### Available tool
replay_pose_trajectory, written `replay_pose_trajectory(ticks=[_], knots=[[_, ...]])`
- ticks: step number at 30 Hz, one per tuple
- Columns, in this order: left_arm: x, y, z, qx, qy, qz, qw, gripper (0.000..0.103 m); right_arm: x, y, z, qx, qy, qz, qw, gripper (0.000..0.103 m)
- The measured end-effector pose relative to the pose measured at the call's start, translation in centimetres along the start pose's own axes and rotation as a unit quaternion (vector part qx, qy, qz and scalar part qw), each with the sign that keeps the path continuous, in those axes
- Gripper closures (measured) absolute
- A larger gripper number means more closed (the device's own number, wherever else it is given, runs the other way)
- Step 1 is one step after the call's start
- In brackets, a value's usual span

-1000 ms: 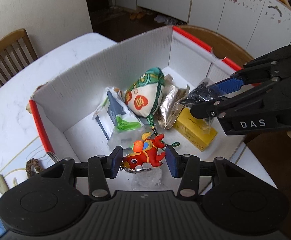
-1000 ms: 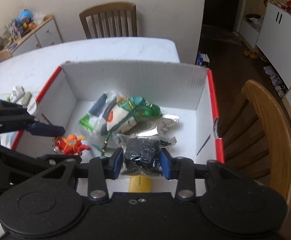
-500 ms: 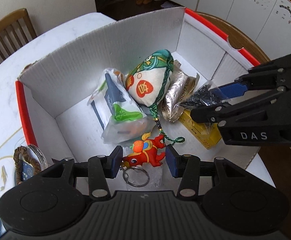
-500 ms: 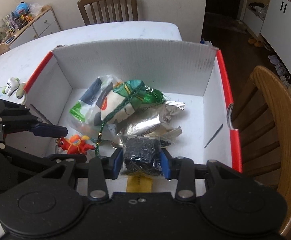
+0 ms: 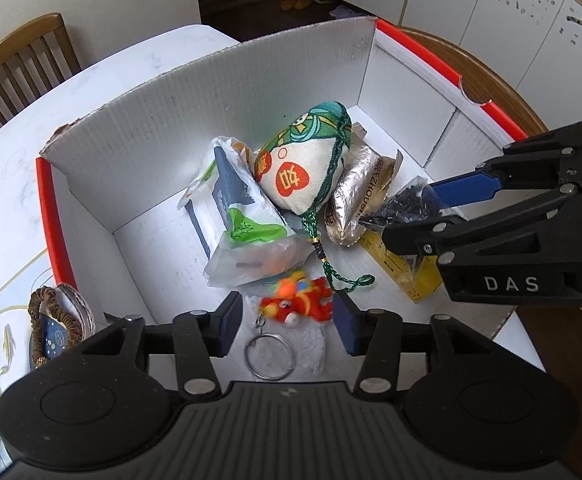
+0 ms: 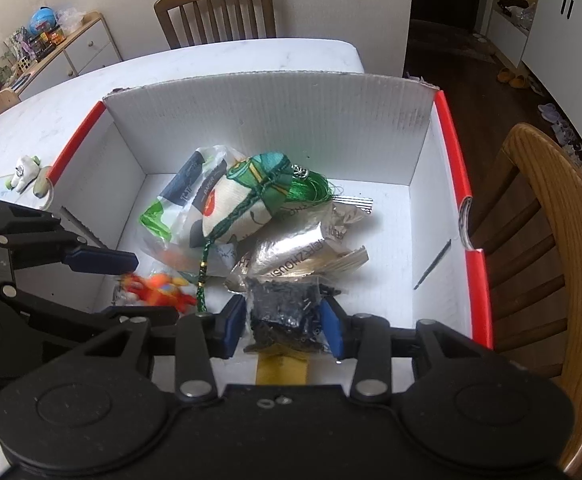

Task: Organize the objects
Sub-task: 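Carry the keychain and black bag into the red box and open both grippers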

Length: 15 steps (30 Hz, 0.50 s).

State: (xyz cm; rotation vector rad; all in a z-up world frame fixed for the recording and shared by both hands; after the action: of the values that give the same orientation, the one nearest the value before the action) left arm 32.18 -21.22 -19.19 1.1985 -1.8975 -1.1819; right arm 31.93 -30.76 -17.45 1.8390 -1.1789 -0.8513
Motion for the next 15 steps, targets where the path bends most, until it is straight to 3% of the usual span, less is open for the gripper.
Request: replay_pose_trajectory(ticks=[13, 15], knots=[[0.0, 3.4, -0.1, 0.045, 0.014, 0.009, 0.9988, 0.047, -0.6, 3.9, -0.4, 0.03, -0.002, -0.018, 0.999, 0.052], [-0.2, 4.4, -0.1, 0.057, 0.015, 0.009, 0.9982, 0.042, -0.8, 4.7, -0.4, 0.036, -0.002, -0.02, 0.999, 0.049]])
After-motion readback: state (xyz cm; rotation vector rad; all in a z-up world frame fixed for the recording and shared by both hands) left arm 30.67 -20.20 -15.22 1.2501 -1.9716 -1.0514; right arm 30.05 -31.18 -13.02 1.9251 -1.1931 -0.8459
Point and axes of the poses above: each gripper's, at about its wrist camera, not at the fingertips, and y roughly against the way its jaws point, x to its right, z to its underside, the point moved 7 cm from there along -y, roughly the way its jaws point
